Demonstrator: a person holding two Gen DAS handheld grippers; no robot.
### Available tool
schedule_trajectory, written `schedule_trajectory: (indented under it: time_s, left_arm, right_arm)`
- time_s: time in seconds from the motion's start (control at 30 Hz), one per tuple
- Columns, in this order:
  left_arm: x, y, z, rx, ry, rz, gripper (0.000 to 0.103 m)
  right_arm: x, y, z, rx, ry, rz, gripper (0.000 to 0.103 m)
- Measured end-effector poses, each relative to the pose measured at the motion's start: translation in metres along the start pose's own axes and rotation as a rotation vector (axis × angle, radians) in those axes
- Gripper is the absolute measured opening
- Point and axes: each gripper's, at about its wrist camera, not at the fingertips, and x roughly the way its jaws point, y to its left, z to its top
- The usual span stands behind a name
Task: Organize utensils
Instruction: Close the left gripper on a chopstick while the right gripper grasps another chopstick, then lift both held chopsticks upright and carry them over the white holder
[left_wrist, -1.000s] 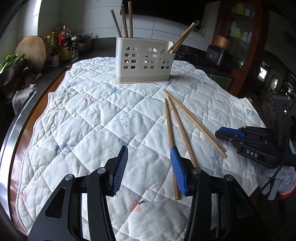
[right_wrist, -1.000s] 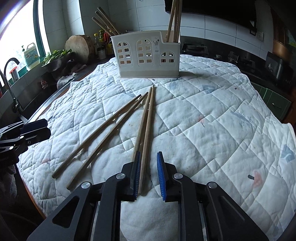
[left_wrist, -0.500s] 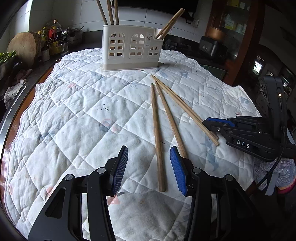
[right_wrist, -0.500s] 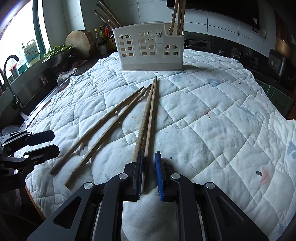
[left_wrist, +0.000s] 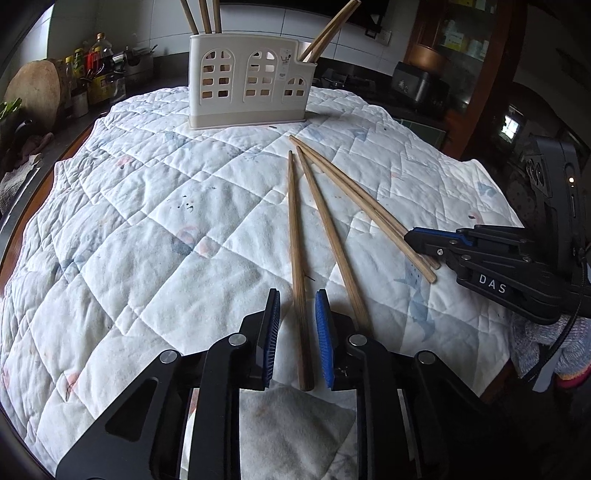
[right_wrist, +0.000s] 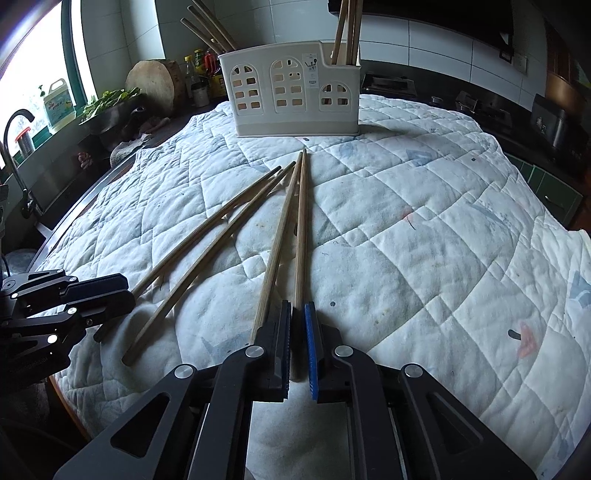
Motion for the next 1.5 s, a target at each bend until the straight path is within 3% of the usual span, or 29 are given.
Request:
schedule_trajectory:
  time_s: [0.27, 0.43, 0.7, 1.17, 1.5]
  left_arm:
    - [0.006, 0.000, -0.002, -0.006, 0.011, 0.002, 0.019]
    - [0.007, -0.002, 0.000, 0.005, 0.005, 0.029, 0.006]
    - [-0.010, 0.006, 0.010, -0.018, -0.039, 0.020, 0.005]
    - [-0.049, 0.005, 0.052, 0.015, -0.163, 0.015, 0.005]
    - [-0.065, 0.010, 0.091, 0.043, -0.217, 0.014, 0.005]
  right_arm:
    - [0.000, -0.001, -0.001, 0.004, -0.003, 0.001, 0.007]
    - [-0.002, -0.002, -0.002, 0.017, -0.012, 0.003, 0.007]
    - [-0.020, -0.007, 0.005, 0.021, -0.058, -0.019, 0.007]
    - [-0.078, -0.004, 0.056, -0.020, -0.241, -0.034, 0.007]
    - [-0.096, -0.001, 0.105, -0.070, -0.304, -0.038, 0.007]
